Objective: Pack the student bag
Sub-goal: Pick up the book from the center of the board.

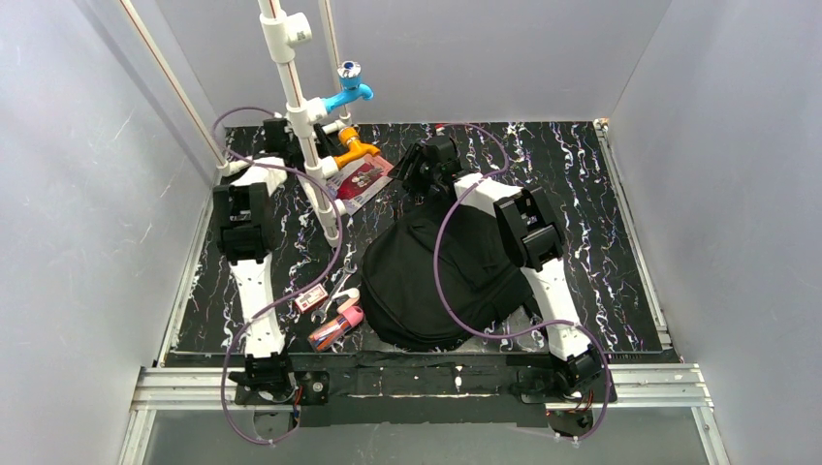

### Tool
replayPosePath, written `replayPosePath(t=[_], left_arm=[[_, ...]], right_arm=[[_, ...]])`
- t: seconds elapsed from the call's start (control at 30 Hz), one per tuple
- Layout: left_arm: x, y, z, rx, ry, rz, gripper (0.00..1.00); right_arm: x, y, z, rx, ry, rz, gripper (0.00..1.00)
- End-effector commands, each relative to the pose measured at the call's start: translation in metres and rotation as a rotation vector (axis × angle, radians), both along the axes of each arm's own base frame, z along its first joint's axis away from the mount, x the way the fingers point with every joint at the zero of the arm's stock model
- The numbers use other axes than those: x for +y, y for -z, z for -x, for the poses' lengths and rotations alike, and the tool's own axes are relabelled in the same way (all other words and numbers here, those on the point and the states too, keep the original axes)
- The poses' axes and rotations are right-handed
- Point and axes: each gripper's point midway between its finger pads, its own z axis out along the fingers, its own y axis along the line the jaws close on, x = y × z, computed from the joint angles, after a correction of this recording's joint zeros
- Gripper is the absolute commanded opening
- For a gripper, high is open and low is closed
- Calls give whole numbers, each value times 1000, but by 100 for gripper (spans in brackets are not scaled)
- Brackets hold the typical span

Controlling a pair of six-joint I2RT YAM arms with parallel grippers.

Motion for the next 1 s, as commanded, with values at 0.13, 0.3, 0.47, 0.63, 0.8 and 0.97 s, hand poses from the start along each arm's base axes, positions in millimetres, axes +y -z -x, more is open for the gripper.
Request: replayPosePath(t=[0.13, 0.3, 0.47, 0.63, 0.8, 0.97], left_arm=[[-40, 17, 12, 60, 110, -177, 84], [-45, 25, 17, 153, 106, -199, 84], [-69, 28, 28, 299, 162, -34, 78], [-93, 16, 38, 308, 229, 120, 64], [-115, -20, 39, 220, 281, 313, 41], [-129, -26, 40, 232, 298, 429, 28]], right_arm=[[3, 14, -5, -10, -22, 42, 66], [5, 11, -7, -20, -26, 31, 66], [10, 9, -6, -11, -29, -2, 66], [15, 1, -5, -15, -44, -42, 66], [20, 3, -2, 1, -53, -89, 58], [28, 7, 1, 44, -48, -181, 45]])
